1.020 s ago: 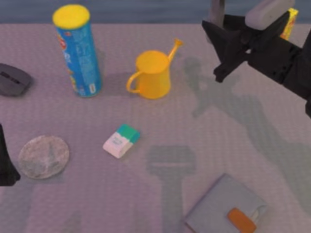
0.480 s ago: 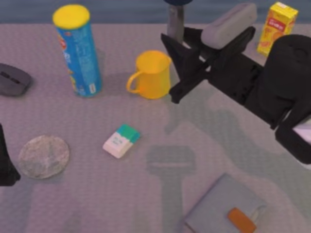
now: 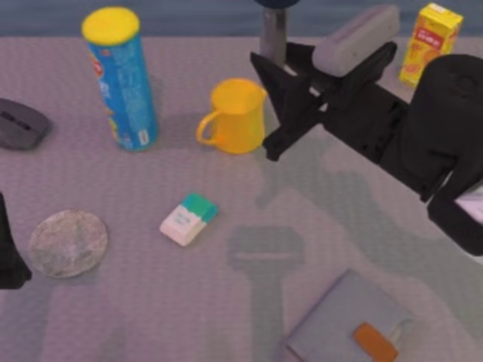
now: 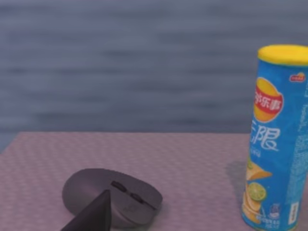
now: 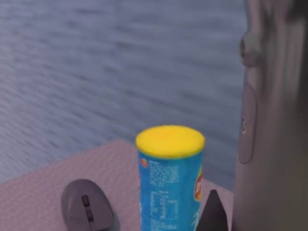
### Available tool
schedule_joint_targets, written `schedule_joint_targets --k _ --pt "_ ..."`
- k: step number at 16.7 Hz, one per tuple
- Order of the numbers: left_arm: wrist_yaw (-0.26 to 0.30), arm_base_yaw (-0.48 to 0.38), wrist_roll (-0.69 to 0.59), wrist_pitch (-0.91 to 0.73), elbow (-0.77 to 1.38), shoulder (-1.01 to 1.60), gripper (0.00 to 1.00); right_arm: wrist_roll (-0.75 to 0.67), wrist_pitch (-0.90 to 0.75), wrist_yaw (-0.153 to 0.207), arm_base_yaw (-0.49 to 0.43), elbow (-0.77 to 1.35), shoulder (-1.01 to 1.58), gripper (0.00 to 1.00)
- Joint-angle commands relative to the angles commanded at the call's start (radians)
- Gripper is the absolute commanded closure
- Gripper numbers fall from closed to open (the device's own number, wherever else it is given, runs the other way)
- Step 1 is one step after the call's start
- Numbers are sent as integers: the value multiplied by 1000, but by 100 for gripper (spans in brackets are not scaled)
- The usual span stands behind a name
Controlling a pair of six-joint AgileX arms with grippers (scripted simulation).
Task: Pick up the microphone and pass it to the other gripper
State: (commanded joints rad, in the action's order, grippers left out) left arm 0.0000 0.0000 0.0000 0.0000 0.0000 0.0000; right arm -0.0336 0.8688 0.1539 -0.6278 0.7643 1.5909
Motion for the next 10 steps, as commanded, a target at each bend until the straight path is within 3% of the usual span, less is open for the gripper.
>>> schedule_joint_targets --k 4,10 --pt "21 -48 0 31 47 68 0 0 0 0 0 0 0 100" --pt "98 -246 -3 185 272 454 0 0 0 0 0 0 0 100"
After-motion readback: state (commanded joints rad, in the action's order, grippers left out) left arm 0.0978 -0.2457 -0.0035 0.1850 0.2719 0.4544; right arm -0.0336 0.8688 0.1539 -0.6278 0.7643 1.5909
